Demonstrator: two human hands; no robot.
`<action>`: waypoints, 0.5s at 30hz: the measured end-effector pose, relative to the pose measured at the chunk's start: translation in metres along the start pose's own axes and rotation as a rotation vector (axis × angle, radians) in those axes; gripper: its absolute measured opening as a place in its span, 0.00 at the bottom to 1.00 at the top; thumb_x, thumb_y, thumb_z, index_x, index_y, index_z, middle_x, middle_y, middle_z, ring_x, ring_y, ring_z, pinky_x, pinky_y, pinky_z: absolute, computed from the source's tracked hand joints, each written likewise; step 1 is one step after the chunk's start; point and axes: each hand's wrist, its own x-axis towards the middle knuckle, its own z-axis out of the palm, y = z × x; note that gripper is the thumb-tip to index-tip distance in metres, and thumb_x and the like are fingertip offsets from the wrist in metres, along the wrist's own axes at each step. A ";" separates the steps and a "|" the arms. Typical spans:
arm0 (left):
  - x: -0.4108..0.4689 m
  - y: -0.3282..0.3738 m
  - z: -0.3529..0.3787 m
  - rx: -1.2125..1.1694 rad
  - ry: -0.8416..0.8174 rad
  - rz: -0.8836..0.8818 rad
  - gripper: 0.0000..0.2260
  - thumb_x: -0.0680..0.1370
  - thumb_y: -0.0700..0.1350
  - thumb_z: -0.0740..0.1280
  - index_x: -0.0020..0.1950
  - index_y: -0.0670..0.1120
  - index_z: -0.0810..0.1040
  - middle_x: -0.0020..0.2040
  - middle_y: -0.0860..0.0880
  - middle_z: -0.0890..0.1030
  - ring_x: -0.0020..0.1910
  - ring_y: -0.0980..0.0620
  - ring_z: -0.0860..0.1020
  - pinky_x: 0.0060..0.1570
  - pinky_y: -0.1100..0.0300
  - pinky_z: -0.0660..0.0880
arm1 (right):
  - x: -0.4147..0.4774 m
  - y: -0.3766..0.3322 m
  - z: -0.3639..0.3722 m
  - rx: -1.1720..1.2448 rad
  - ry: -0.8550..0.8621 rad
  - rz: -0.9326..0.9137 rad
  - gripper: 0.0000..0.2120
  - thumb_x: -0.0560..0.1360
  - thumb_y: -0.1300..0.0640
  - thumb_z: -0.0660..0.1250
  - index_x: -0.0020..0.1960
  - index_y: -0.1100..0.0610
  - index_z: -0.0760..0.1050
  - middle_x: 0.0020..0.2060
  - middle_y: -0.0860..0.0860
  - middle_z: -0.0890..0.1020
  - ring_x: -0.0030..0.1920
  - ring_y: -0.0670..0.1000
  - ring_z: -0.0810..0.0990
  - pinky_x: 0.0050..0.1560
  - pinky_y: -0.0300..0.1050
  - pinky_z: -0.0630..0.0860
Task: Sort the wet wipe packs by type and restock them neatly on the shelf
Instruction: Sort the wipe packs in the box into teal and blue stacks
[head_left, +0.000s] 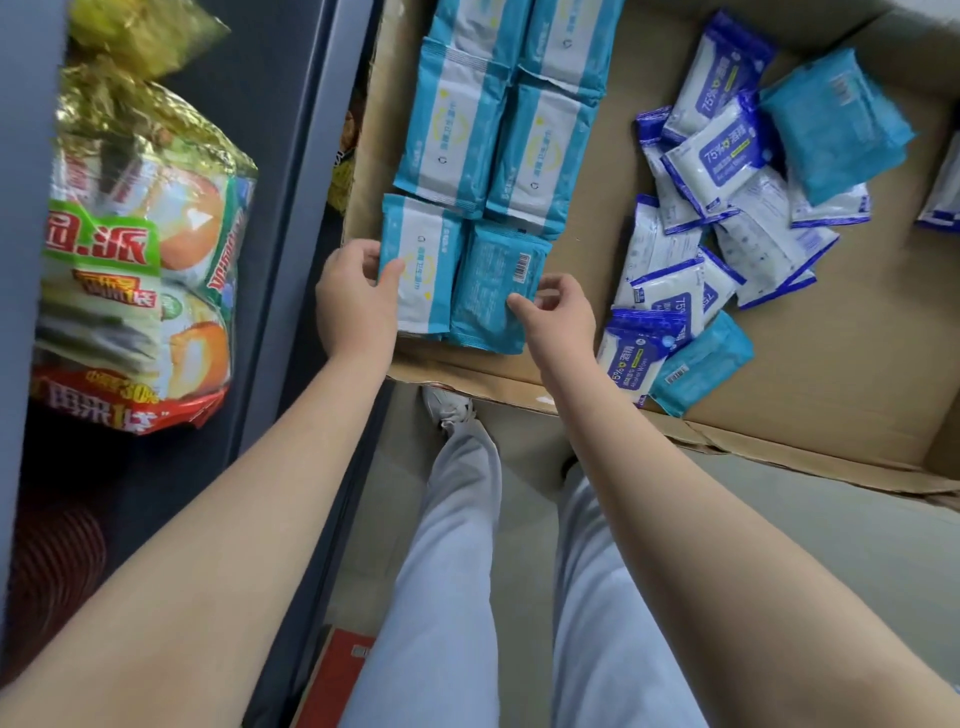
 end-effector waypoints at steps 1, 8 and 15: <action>0.001 0.002 0.000 0.005 -0.001 -0.006 0.08 0.79 0.47 0.68 0.55 0.46 0.79 0.54 0.50 0.80 0.49 0.55 0.79 0.36 0.72 0.68 | 0.000 -0.002 -0.001 -0.011 0.009 -0.015 0.10 0.76 0.58 0.72 0.53 0.52 0.73 0.42 0.48 0.78 0.44 0.46 0.80 0.44 0.41 0.80; -0.012 0.017 -0.006 -0.017 0.053 -0.043 0.13 0.78 0.47 0.69 0.62 0.46 0.76 0.59 0.50 0.77 0.51 0.54 0.77 0.37 0.76 0.67 | -0.011 0.003 -0.034 -0.020 0.047 -0.090 0.12 0.76 0.52 0.72 0.56 0.52 0.75 0.45 0.46 0.80 0.48 0.46 0.80 0.50 0.46 0.80; -0.060 0.073 0.040 -0.126 -0.162 0.179 0.11 0.78 0.47 0.70 0.60 0.48 0.77 0.54 0.54 0.76 0.49 0.57 0.76 0.48 0.67 0.73 | -0.011 0.040 -0.137 0.170 0.260 -0.031 0.09 0.76 0.54 0.72 0.55 0.52 0.76 0.47 0.49 0.81 0.50 0.50 0.81 0.52 0.48 0.81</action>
